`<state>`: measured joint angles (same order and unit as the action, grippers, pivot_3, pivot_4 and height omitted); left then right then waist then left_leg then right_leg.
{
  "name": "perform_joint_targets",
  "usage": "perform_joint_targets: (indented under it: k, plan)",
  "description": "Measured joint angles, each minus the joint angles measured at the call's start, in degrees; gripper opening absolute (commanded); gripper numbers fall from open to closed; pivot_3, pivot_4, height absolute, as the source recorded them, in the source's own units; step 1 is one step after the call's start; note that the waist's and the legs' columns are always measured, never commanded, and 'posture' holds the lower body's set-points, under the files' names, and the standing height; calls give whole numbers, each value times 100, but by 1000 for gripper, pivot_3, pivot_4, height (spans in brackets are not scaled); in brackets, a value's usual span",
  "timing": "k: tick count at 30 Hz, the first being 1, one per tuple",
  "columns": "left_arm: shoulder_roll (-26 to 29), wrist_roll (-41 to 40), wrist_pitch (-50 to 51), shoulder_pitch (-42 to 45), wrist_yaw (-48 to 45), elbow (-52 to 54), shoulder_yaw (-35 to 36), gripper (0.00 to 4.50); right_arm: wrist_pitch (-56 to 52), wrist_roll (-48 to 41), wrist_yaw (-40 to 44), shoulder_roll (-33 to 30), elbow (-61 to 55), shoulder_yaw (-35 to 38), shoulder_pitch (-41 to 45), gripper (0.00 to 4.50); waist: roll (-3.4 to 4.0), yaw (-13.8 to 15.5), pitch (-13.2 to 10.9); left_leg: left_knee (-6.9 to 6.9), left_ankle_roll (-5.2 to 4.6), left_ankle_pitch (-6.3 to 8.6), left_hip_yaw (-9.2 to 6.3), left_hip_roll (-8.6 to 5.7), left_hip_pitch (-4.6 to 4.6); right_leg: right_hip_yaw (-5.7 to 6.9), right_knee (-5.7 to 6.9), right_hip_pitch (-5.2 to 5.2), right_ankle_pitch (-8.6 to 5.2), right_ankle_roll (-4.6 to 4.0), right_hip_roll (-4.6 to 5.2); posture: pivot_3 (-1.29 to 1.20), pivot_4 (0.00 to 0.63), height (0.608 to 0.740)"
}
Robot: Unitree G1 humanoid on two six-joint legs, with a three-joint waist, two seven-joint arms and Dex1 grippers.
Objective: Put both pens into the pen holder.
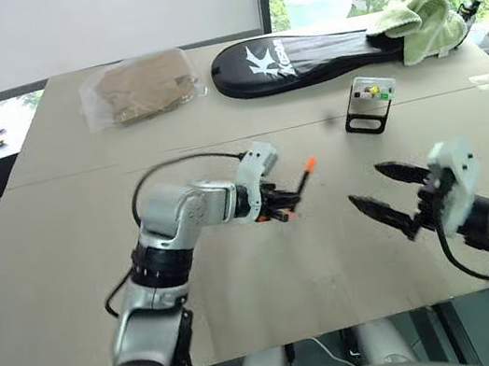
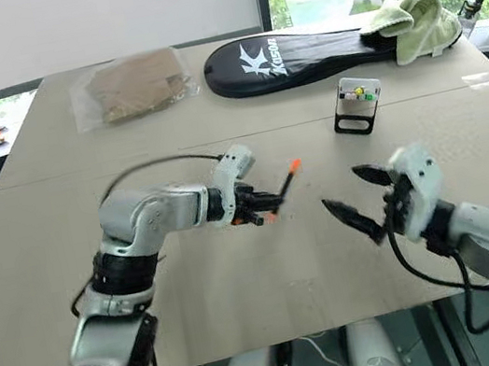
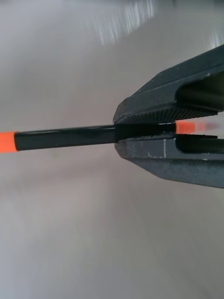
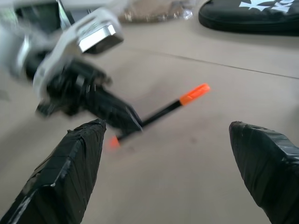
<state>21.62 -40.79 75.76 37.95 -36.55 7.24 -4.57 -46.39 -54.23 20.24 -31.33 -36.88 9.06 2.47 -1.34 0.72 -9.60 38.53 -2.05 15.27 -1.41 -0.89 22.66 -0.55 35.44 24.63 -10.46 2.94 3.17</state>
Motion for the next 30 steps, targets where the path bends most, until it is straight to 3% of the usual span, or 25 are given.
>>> perform_joint_targets:
  k: [4,7,12,13,15,19,20,24,25,28,29,30]
  plan:
    - [594,-351,-332,-136,-591,715,465,56,-558,-622,-435,486,805,-89,687,4500,12,-9,-2,-8,5,-3,7,0,5,-7,16,15,-1,-4,-5,0,150,740]
    - [534,-571,-404,-435,-662,1193,439,56,-854,-1395,-728,859,1268,-98,1552,4500,12,5,-4,-3,-20,10,9,-5,9,-5,12,13,4,5,-4,0,150,740]
    - [524,-696,-433,-637,-552,1672,440,56,-1081,-2090,-854,873,1569,-15,1829,4500,11,-13,-3,-3,-23,12,12,-7,8,-5,8,10,13,20,-5,0,150,740]
    - [526,-737,-438,-730,-528,1727,437,0,-1162,-2363,-857,768,1635,56,1883,4086,12,-23,-4,-3,-23,12,10,-5,8,-3,11,11,13,21,-8,0,150,740]
    - [532,-768,-441,-741,-479,1731,438,0,-1217,-2548,-871,676,1677,99,1936,3734,12,-28,-4,-3,-23,12,7,-2,7,1,13,11,13,20,-13,0,150,740]
    - [613,-827,-504,-775,-466,1881,438,0,-1284,-2820,-955,566,1703,99,1948,2072,12,-55,-4,-4,-23,12,8,2,3,0,18,11,12,20,-19,0,150,740]
    - [618,-830,-513,-777,-467,1887,434,0,-1291,-2853,-959,564,1708,98,1948,2017,12,-60,-4,-3,-24,12,9,2,3,-1,18,11,12,20,-19,0,150,740]
    - [879,-735,-767,-866,-568,1915,246,0,-1505,-3178,-742,81,1595,81,1900,249,11,-104,-3,-2,-25,12,14,0,3,-7,15,10,12,21,-17,0,150,740]
    - [884,-702,-844,-875,-589,1920,186,0,-1507,-3219,-715,67,1561,80,1894,6,11,-111,-3,-2,-25,12,14,0,3,-7,15,10,12,22,-18,0,150,740]
    - [790,-692,-1080,-991,-628,1892,179,0,-1444,-3301,-695,-51,1554,93,1870,7,11,-129,-3,-2,-25,12,15,2,3,-9,15,11,12,22,-18,0,150,740]
    - [764,-770,-1080,-992,-626,1847,226,903,-1407,-3300,-694,-61,1552,101,1869,7,11,-132,-4,-2,-25,12,15,2,3,-8,15,11,12,22,-18,0,150,740]
    - [728,-844,-1089,-990,-621,1804,326,1262,-1362,-3279,-697,-68,1537,112,1865,7,11,-133,-4,-2,-25,12,14,2,3,-7,17,11,12,22,-18,0,150,740]
